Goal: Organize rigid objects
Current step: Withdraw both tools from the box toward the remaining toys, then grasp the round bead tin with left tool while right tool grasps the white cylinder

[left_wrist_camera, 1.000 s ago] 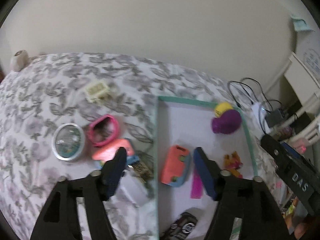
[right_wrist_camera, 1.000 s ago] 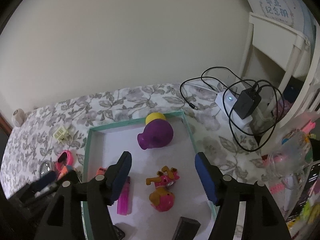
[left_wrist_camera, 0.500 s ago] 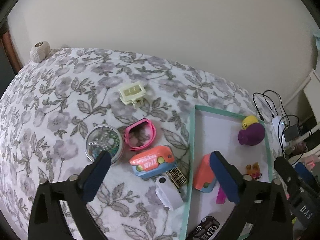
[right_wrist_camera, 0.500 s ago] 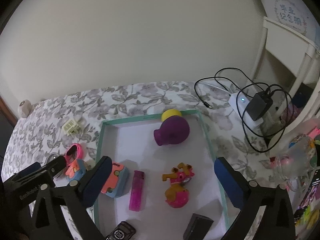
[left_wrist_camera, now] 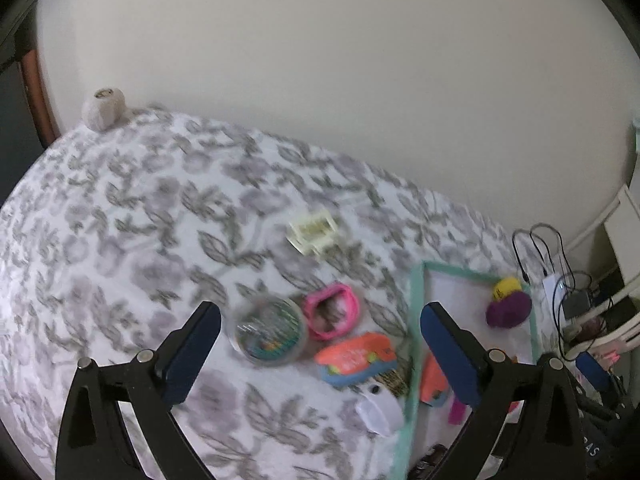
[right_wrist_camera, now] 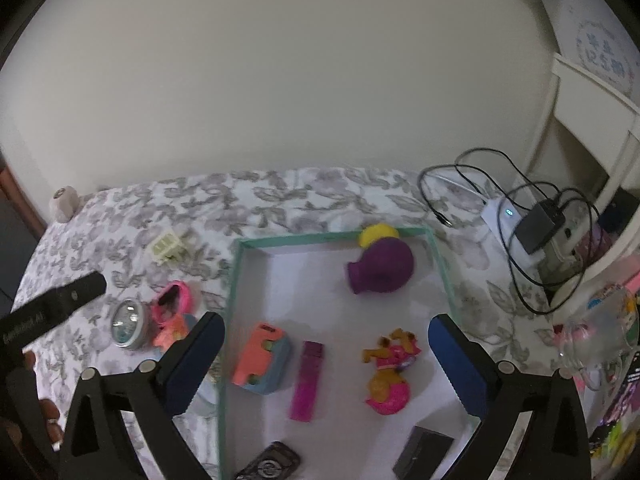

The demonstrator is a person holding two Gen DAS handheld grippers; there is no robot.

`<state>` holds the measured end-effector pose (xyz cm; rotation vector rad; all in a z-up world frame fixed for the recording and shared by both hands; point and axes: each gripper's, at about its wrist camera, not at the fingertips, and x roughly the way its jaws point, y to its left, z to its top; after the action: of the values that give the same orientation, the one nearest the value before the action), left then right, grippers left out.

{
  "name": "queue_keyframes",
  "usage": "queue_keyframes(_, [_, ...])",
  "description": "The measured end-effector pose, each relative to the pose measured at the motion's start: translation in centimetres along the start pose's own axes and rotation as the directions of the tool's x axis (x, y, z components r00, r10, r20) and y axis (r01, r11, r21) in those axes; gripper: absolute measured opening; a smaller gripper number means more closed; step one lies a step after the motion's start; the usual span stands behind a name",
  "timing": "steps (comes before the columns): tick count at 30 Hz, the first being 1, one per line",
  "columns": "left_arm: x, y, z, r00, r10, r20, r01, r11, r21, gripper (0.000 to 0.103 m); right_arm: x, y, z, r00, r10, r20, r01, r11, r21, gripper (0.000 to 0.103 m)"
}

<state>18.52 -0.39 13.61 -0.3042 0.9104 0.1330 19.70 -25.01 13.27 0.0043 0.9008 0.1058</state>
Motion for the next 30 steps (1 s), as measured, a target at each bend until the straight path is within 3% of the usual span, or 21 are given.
queue_keyframes(6, [-1.8, 4.0, 1.6, 0.997, 0.066, 0.030, -0.065, 0.998, -0.026, 0.100, 0.4, 3.9, -0.1, 0.994, 0.113, -0.006, -0.113, 0.993, -0.043, 0.103])
queue_keyframes(14, [-1.2, 7.4, 1.8, 0.998, 0.069, -0.016, -0.070, 0.994, -0.080, 0.100, 2.5, 8.8, -2.0, 0.986, 0.148, -0.080, -0.159, 0.974, -0.159, 0.103])
queue_keyframes(18, [0.3, 7.8, 1.3, 0.997, 0.048, -0.068, -0.054, 0.995, -0.083, 0.100, 3.9, 9.9, -3.0, 0.978, 0.160, -0.134, -0.182, 0.968, -0.175, 0.090])
queue_keyframes(25, [3.7, 7.7, 0.1, 0.982, 0.006, -0.187, -0.026, 0.994, -0.105, 0.100, 6.0, 10.8, -4.3, 0.966, 0.155, -0.209, -0.196, 0.962, -0.192, 0.083])
queue_keyframes(30, [5.2, 6.9, -0.6, 0.974, -0.019, -0.226, -0.003, 0.995, -0.097, 0.100, 6.6, 10.9, -4.7, 0.957, 0.163, -0.241, -0.212, 0.957, -0.197, 0.073])
